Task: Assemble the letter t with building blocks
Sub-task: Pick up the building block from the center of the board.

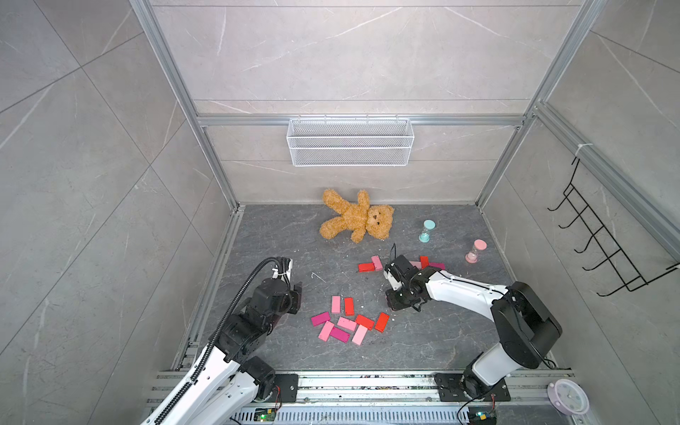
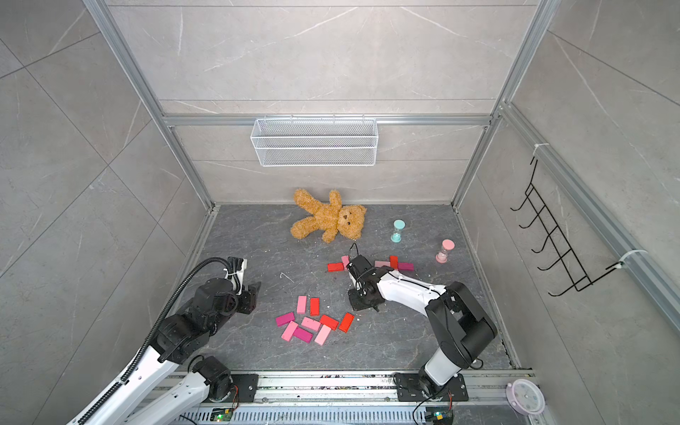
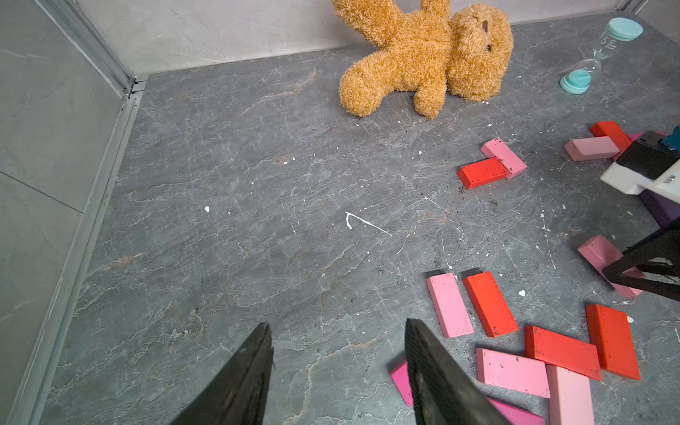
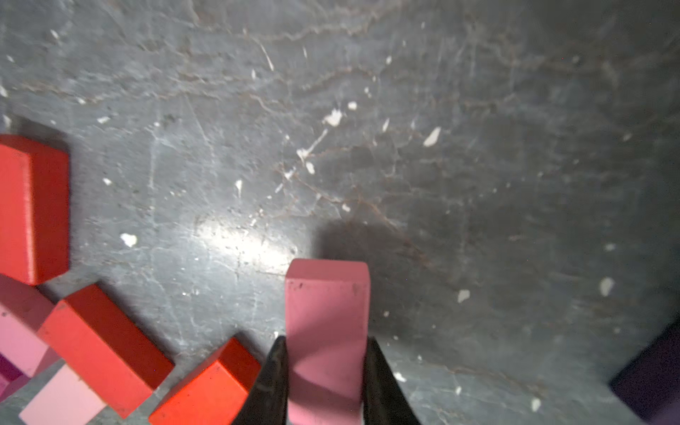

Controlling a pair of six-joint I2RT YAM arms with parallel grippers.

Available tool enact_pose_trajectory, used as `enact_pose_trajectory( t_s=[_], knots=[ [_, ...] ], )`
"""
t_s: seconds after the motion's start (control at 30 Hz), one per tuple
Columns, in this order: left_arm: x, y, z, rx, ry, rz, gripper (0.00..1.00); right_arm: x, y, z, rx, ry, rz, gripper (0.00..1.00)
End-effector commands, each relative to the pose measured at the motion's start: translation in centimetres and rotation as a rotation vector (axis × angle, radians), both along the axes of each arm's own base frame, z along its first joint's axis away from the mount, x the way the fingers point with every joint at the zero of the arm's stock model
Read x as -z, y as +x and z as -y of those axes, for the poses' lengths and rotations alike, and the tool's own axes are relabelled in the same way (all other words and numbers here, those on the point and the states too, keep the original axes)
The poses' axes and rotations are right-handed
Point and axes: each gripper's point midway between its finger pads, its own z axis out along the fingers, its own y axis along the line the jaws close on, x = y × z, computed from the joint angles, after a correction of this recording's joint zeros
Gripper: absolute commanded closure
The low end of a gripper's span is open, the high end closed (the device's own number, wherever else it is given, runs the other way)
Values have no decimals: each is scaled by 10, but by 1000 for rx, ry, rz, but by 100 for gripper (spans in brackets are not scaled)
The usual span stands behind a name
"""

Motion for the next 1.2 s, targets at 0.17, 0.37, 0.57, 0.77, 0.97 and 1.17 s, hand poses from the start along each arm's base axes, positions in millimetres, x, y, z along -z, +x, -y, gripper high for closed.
enact_pose_trajectory(
  t_s=[0.17, 0.37, 0.57, 0.77, 0.97, 1.17],
  knots=[
    [-4, -2, -1, -1, -11, 6, 40, -51, 46, -9, -323, -139, 232, 100],
    [-5, -4, 1, 13, -29, 7, 40, -69, 74, -12, -592, -192, 433, 100],
    [-12, -6, -2, 21, -33, 48, 40, -72, 127, 32, -548, -211, 435, 100],
    [-15, -8, -3, 24, -37, 77, 40, -54, 150, 51, -639, -294, 375, 100],
    [-15, -8, -3, 28, -38, 94, 40, -32, 157, 51, -742, -322, 340, 100],
    [-15, -8, -3, 28, -38, 95, 40, -15, 159, 46, -778, -310, 288, 100]
  ],
)
